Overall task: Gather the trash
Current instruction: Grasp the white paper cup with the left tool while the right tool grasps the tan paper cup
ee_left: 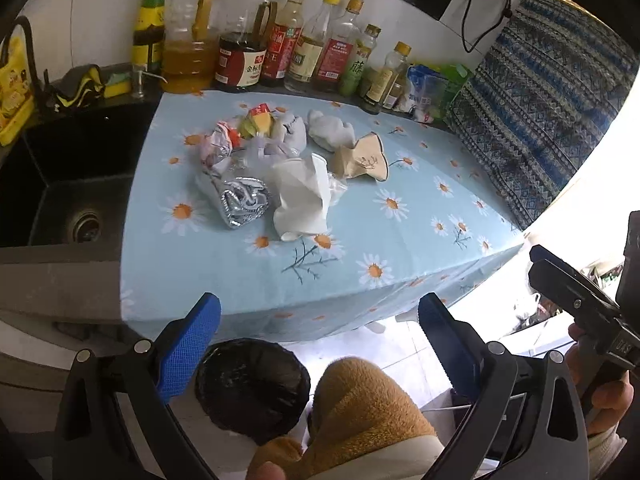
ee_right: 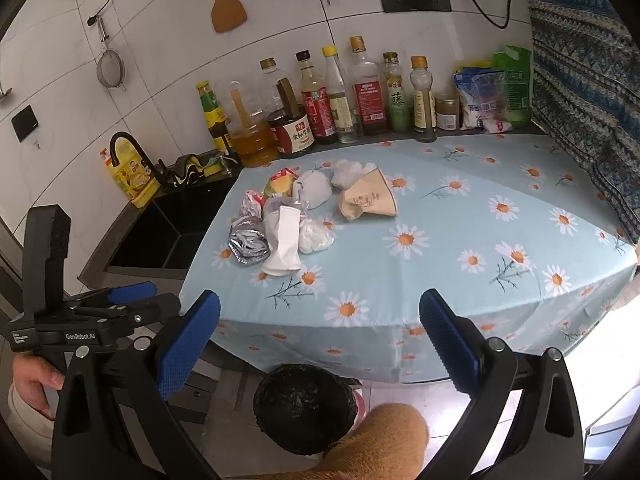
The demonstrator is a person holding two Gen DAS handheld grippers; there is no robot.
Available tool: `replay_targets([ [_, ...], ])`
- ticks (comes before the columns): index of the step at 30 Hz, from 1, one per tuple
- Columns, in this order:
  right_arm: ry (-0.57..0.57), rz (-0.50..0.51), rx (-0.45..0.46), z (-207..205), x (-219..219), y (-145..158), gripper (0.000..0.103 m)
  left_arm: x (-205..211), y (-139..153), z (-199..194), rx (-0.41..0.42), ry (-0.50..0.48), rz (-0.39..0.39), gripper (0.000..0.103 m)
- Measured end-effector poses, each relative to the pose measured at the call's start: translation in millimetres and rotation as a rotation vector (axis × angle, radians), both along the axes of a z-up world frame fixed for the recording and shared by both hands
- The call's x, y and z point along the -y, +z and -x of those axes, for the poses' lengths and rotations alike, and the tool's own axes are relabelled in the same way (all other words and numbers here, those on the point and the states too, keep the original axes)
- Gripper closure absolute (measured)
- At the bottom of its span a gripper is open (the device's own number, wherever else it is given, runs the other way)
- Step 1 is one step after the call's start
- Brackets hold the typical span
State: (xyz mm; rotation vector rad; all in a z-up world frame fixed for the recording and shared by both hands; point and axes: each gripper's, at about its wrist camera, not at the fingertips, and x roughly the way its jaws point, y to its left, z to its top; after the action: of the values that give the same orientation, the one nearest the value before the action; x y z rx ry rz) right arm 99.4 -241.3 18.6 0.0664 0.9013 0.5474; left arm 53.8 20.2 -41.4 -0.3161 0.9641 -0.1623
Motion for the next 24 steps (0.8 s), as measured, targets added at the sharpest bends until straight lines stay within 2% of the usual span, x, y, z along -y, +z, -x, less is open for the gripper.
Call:
replay_targets([
  [5,0.038,0.044,0.017,-36.1,-6.7,-8.1,0.004,0.1,-18.0,-31.1,-0.026,0.028,0.027,0.007],
  [6,0.051,0.056,0.006,-45.8,-8.3,-9.0,0.004,0.4,-24.4,-39.5,-0.053,0.036,0.041,0.007],
  [8,0.085,0.018,0.012,-61.1,-4.1,-11.9,0.004,0.7,-36.3,-51.4,-0.088,0.027,0.091,0.007],
  [9,0.100,0.039,0.018,-68.6,-4.9,-16.4,0.004,4.1,-43.6,-60.4,-0.110,0.014,0.092,0.008],
  [11,0.113,0.073,0.007,-83.2,-4.7,-26.7,0.004,9.1,-49.4,-73.1,-0.106,0.008,0.052,0.008],
  [14,0.130,0.022,-0.082,-117.6,2.9,-44.7,0.004,9.2,-57.1,-94.0,-0.113,0.047,0.035,0.008],
  [17,0.144,0.045,-0.074,-138.6,5.0,-55.0,0.004,9.6,-70.0,-116.1,-0.156,0.081,0.018,0.008],
  [20,0.182,0.020,-0.133,-166.1,3.5,-77.4,0.004,10.5,-86.2,-130.3,-0.203,0.106,0.021,0.008],
  [22,0.213,0.019,-0.152,-176.1,0.2,-88.5,0.004,14.1,-96.4,-138.9,-0.238,0.115,0.006,0.017],
  [24,0.254,0.015,-0.152,-186.0,-4.8,-98.7,0.004,15.8,-100.6,-144.8,-0.249,0.130,0.006,0.019],
])
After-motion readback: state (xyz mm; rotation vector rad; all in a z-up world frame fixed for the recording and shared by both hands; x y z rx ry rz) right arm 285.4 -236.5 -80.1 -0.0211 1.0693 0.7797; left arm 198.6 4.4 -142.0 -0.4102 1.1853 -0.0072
